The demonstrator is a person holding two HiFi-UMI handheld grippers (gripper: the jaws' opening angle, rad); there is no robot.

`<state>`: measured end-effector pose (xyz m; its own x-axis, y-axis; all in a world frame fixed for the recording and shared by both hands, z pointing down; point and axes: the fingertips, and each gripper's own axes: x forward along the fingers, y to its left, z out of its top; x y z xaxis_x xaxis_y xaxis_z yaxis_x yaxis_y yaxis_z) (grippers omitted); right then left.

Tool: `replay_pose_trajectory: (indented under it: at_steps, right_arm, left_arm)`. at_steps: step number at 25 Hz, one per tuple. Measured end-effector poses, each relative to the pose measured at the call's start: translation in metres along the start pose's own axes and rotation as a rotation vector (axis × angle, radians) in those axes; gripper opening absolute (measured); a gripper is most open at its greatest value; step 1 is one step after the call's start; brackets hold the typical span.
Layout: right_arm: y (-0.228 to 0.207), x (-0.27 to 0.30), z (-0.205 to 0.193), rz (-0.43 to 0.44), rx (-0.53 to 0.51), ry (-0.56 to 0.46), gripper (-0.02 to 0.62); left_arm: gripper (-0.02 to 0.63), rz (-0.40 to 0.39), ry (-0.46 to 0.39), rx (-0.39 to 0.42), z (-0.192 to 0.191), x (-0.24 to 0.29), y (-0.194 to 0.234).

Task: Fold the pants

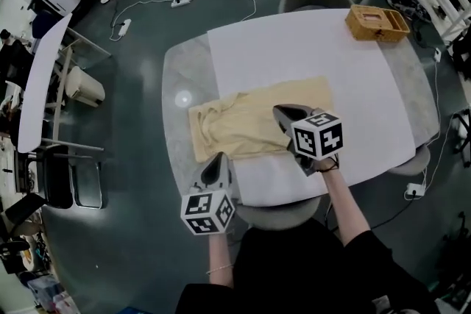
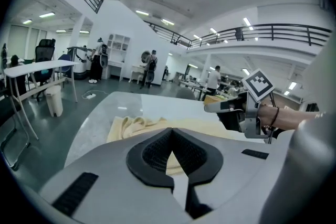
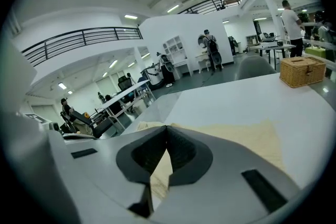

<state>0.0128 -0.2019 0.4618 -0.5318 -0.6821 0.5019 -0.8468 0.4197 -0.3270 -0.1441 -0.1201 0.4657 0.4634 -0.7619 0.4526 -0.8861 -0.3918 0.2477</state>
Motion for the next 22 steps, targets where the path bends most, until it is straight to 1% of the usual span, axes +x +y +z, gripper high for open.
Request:
replay_pose_trajectory:
  at_steps: [3,7,12,18,22]
  right_arm:
    - [-0.025,-0.02,-0.004,-0.032,0.025,-0.012,0.014]
    - [-0.063,-0.043,-0.011,-0.066,0.091,-0.032,0.014]
    - [-0.109,-0.065,-0.022,-0.16,0.137,-0.028,0.015]
    - [-0.152,-0.074,-0.037,-0.238,0.19,-0.013,0.017]
    - [-0.17,-0.072,-0.047,-0.265,0.217,0.013,0.023]
  left_arm:
    - [0.008,-0.022,0.002,0.015,0.003,0.011,-0.016]
    - [0.008,-0.05,0.015,0.032,0.003,0.028,-0.036]
    - [0.008,-0.084,0.041,0.052,0.0,0.048,-0.056]
    - [0.008,-0.118,0.072,0.076,-0.006,0.069,-0.074]
    - [0.008,-0.132,0.092,0.086,-0.01,0.083,-0.083]
